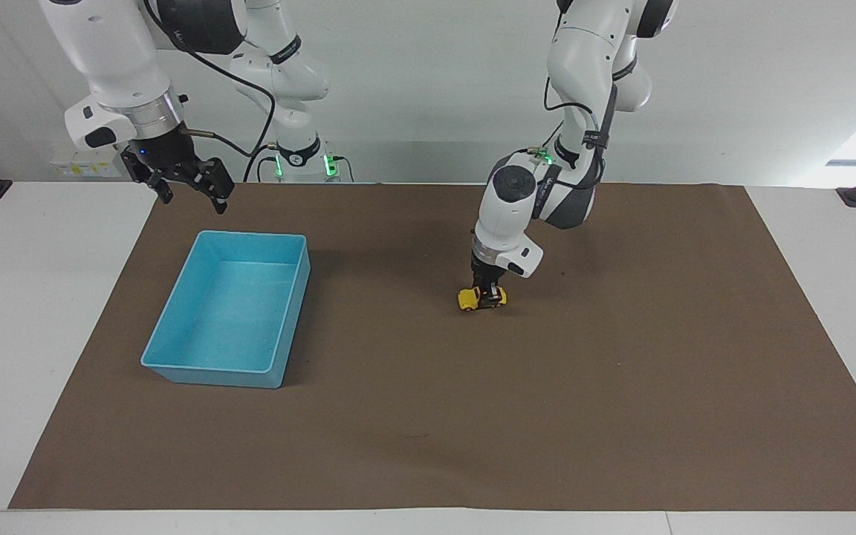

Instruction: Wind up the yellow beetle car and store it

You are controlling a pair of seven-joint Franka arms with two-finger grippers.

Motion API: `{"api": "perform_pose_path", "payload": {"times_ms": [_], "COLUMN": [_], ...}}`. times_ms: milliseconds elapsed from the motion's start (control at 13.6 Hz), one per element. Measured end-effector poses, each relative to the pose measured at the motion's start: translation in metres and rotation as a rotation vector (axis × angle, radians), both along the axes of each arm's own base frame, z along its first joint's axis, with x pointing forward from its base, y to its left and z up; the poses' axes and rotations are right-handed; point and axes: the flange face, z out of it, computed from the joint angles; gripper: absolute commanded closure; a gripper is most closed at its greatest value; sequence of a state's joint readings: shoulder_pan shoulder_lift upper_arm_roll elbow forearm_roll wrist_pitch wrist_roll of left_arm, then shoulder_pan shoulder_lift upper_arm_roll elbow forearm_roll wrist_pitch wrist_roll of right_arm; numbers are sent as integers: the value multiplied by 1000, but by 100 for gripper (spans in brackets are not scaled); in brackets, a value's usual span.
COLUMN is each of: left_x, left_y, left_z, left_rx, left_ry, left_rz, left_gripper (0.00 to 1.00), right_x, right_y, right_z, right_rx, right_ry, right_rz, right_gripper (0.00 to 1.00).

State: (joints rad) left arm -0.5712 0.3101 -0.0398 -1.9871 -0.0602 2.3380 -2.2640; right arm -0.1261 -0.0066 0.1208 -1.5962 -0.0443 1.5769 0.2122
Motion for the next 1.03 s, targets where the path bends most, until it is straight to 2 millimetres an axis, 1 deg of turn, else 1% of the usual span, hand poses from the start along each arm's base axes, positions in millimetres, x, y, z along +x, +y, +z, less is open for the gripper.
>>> {"api": "perform_pose_path", "payload": {"times_ms": [147,293,440,807,880,1027], "left_x": [2,5,8,13,14,15], "left_y": [10,27,52,123,135,152], "left_z": [0,0,-1,-1,-1,-1], "left_rx": [6,14,21,30,31,32], "left_ry": [6,16,27,44,46,49], "left_rz": [14,14,8,-18,-20,-18], "left_gripper": [100,100,100,100,100,100], "right_x": [0,0,0,0,0,0], "right_y": [0,0,0,0,0,0], "right_z": [-1,-2,-2,-2,-2,-3], "right_rx": [0,0,0,0,0,0], "right_ry": [3,4,4,5,5,5], "right_rz": [0,0,0,0,0,0], "right_gripper": [0,0,0,0,0,0]}}
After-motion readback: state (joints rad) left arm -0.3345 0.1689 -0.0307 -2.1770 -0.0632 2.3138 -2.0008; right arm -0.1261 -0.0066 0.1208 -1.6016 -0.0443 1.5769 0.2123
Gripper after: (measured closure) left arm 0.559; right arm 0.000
